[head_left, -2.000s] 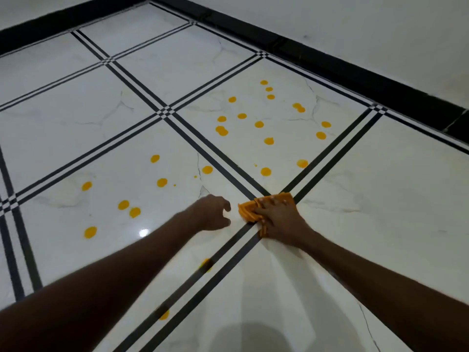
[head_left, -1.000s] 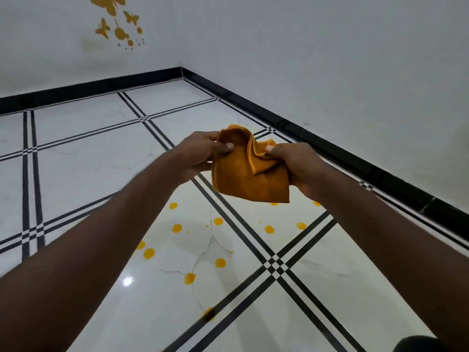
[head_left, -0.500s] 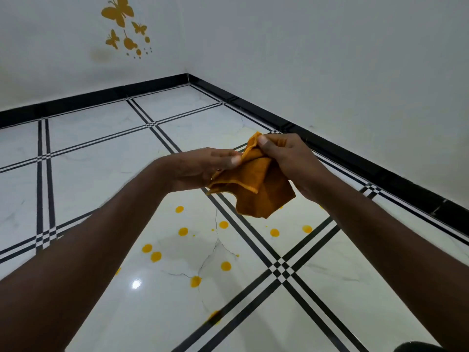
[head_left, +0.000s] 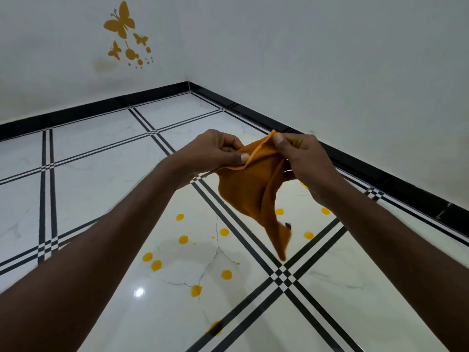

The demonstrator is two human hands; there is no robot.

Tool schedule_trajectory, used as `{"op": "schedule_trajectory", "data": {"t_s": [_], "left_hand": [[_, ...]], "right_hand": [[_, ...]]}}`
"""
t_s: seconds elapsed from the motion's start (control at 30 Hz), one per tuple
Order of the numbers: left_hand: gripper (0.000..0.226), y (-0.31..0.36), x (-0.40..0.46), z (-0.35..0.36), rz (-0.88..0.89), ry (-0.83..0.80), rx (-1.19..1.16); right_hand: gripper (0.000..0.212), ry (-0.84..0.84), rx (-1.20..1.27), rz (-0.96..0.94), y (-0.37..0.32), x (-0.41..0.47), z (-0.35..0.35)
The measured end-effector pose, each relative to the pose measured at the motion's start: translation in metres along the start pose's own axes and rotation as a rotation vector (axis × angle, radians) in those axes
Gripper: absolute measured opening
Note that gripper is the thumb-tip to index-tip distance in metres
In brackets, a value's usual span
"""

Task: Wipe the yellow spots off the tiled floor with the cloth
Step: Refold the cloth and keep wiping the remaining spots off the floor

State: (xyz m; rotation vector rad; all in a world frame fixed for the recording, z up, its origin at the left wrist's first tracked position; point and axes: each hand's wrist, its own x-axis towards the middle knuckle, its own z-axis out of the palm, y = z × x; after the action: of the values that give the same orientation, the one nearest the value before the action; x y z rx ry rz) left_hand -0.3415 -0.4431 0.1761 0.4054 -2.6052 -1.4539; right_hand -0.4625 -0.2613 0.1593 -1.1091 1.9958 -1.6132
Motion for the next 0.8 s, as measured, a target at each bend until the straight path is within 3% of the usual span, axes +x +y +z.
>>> {"op": "schedule_trajectory", "data": {"t_s": [0.07, 0.17, 0.23, 0.33, 0.4, 0.5, 0.6, 0.67, 0.73, 0.8], "left_hand": [[0.023, 0.006, 0.001, 0.000, -0.014, 0.039, -0.031], [0.024, 0.017, 0.003, 0.000, -0.028, 0.114, -0.093], [0.030, 0.020, 0.005, -0.003, -0.070, 0.200, -0.101], [0.035, 0.014, 0.008, -0.012, -0.222, 0.283, -0.110], [0.044, 0.003, 0.005, -0.019, -0.335, 0.345, -0.165], [0.059, -0.029, -0.010, -0.006, -0.412, 0.406, -0.585], [0.082, -0.074, -0.028, 0.035, -0.580, 0.256, -0.924], [0.096, -0.091, -0.037, 0.055, -0.718, 0.028, -0.912], [0.102, -0.094, -0.043, 0.061, -0.719, -0.182, -0.859], [0.099, -0.086, -0.046, 0.060, -0.626, -0.265, -0.929]], "right_hand": [[0.037, 0.011, 0.114, 0.108, 0.003, 0.002, 0.001], [0.064, -0.218, 0.323, 0.312, 0.011, 0.001, -0.001], [0.066, -0.343, 0.291, 0.376, 0.019, -0.004, 0.002], [0.072, -0.299, 0.217, 0.388, 0.022, -0.007, 0.006], [0.062, -0.258, 0.244, 0.383, 0.019, -0.005, 0.008], [0.040, -0.206, 0.294, 0.398, 0.011, -0.005, 0.012], [0.041, -0.147, 0.304, 0.443, 0.006, -0.008, 0.017], [0.047, -0.101, 0.341, 0.468, 0.005, -0.011, 0.019], [0.048, -0.062, 0.415, 0.483, 0.003, -0.012, 0.020], [0.045, -0.043, 0.506, 0.504, 0.001, -0.013, 0.019]]}}
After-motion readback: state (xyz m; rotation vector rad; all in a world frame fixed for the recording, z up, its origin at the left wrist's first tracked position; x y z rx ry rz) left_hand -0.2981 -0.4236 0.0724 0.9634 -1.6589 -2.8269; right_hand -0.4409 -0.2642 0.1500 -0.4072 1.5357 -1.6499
